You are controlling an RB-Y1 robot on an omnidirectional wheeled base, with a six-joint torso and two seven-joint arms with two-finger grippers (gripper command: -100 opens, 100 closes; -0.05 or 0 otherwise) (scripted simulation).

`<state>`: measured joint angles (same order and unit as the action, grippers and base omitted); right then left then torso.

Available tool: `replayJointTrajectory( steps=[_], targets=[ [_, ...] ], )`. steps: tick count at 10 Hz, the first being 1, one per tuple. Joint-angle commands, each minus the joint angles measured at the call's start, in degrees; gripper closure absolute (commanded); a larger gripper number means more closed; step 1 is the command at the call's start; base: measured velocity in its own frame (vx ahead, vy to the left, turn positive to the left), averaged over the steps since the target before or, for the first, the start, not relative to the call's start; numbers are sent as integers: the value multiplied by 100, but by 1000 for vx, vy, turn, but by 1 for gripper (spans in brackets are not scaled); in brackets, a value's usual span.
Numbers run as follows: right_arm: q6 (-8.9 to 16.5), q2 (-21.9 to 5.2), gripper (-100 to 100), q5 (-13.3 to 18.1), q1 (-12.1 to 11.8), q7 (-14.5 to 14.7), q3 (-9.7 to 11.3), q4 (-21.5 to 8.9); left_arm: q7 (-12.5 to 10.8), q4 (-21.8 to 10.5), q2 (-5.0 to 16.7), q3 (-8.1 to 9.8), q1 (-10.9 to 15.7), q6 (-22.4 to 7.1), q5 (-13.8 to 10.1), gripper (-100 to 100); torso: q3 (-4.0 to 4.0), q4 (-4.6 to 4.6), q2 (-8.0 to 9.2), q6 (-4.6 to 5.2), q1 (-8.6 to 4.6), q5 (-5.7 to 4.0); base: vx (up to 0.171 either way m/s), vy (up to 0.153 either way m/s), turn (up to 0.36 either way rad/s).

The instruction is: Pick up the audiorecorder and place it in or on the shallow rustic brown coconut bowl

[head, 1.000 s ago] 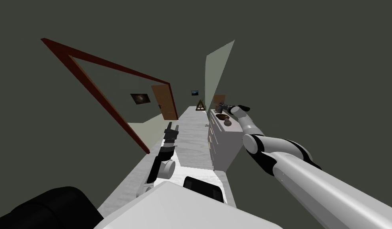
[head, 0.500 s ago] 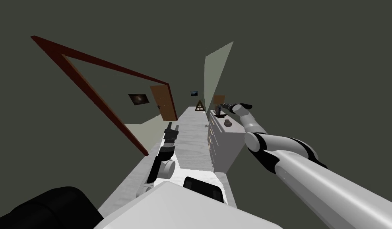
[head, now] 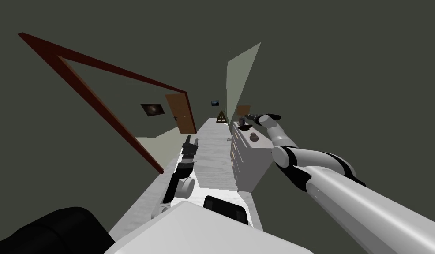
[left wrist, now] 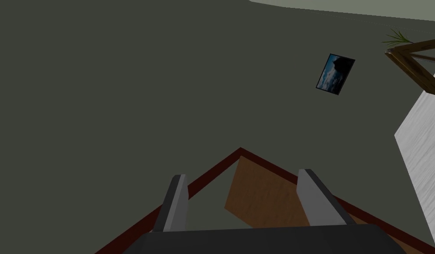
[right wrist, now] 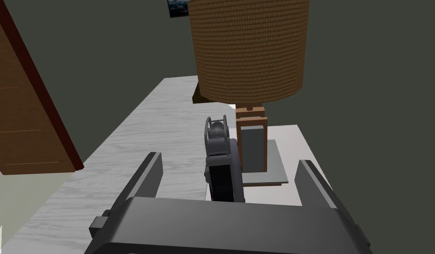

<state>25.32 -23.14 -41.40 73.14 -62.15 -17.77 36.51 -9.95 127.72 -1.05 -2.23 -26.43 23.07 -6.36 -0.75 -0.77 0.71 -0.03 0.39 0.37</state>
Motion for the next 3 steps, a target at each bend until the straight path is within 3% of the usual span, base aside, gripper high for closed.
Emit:
replayJointTrajectory(
  steps=[1,3],
  targets=[
    [0,0,0,0,0,0,0,0,0,0,0,0,0,0,0,0,0,0,0,0,0,0,0,0,0],
    [0,0,0,0,0,0,0,0,0,0,0,0,0,0,0,0,-1,0,1,0,0,0,0,0,0]
  ],
)
